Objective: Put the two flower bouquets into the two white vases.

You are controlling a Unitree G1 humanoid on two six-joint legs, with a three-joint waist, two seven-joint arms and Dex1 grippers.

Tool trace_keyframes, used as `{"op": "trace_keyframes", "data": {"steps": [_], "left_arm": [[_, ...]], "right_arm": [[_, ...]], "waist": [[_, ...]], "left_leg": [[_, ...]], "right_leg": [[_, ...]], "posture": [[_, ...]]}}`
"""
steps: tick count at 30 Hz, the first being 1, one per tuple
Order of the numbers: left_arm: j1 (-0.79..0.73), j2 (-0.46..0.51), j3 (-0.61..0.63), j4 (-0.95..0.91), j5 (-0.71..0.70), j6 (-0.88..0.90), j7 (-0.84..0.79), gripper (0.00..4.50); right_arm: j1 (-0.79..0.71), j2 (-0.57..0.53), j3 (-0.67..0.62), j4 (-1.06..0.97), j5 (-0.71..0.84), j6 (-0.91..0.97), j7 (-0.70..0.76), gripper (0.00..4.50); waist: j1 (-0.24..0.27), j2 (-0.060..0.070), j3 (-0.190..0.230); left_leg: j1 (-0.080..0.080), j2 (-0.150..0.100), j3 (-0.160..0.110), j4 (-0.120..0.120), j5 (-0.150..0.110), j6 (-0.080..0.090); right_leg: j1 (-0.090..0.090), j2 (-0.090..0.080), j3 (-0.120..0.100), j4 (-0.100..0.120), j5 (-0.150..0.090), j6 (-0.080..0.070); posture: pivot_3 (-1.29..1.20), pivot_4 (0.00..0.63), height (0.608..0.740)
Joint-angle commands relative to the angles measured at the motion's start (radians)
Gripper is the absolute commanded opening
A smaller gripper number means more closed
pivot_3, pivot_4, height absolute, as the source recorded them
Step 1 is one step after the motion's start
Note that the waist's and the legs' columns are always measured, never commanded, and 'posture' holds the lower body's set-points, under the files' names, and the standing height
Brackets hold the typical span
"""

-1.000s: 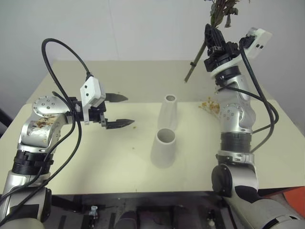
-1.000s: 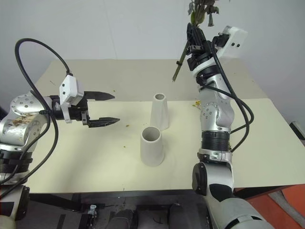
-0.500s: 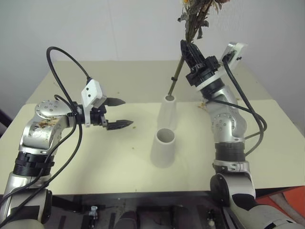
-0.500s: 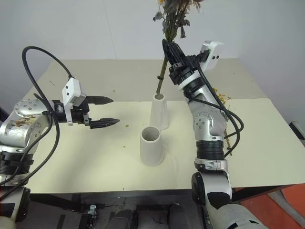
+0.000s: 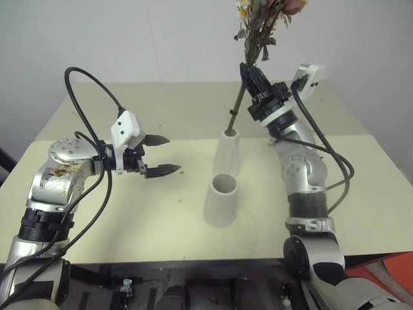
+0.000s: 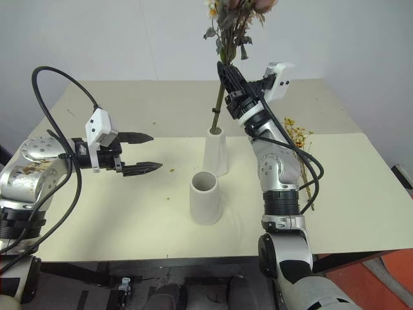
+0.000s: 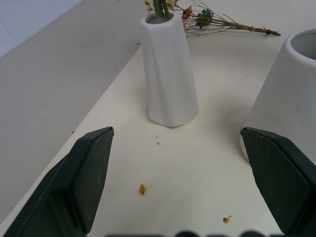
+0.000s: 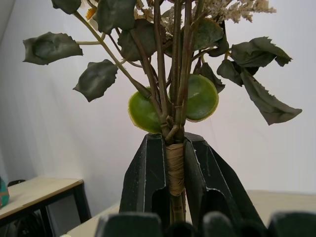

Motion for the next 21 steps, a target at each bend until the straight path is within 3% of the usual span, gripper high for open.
{"op": "trace_keyframes", "data": {"steps": [1,21], "left_arm": [[0.0,0.014,0.025,-0.033,-0.007,0.004,0.007,4.5],[-0.003,0.006,0.023,-0.027,-0.012,0.001,0.011,4.5]], "right_arm": [[-0.014,-0.006,-0.003,0.0,-0.007,-0.042,0.013,0.23],[-0.05,-0.008,-0.012,0.066,-0.016,-0.057,0.007,0.23]], "waist": [[0.0,0.0,0.0],[-0.001,0.0,0.0]], "left_leg": [[0.0,0.0,0.0,0.0,0.0,0.0],[0.0,0.0,0.0,0.0,0.0,0.0]], "right_leg": [[0.0,0.0,0.0,0.0,0.0,0.0],[0.0,0.0,0.0,0.0,0.0,0.0]], "posture": [[0.0,0.15,0.74],[0.0,0.15,0.74]]}}
